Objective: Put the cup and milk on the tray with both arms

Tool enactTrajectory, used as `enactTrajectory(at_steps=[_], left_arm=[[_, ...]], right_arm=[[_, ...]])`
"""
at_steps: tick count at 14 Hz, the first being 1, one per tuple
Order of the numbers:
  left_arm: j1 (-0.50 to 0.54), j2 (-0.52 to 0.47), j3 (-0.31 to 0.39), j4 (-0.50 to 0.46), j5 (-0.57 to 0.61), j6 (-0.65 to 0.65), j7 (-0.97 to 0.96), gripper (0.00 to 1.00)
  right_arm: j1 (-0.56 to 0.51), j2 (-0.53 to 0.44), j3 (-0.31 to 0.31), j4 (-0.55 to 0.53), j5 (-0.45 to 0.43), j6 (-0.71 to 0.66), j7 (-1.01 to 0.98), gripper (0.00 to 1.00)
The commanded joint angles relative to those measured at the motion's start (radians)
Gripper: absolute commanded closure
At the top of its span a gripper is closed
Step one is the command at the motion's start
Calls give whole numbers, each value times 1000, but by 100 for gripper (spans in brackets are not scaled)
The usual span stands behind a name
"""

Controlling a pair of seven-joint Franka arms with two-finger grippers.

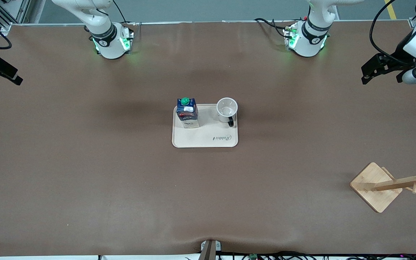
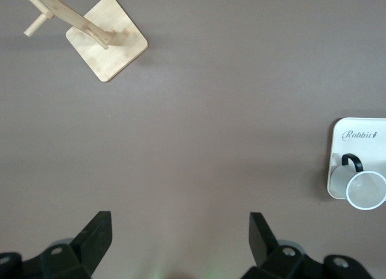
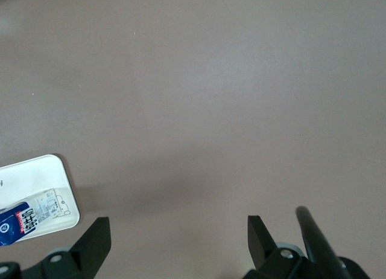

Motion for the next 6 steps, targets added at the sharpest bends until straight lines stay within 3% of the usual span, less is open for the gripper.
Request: enactTrajectory(at_steps=[1,6], left_arm=[[4,-26,4,-16,-17,6,16,0],[0,-12,1,7,-6,0,-6,0]], right_arm=[[-2,9,0,29,-21,-11,-5,0],[0,11,0,29,-20,-13,0,0]])
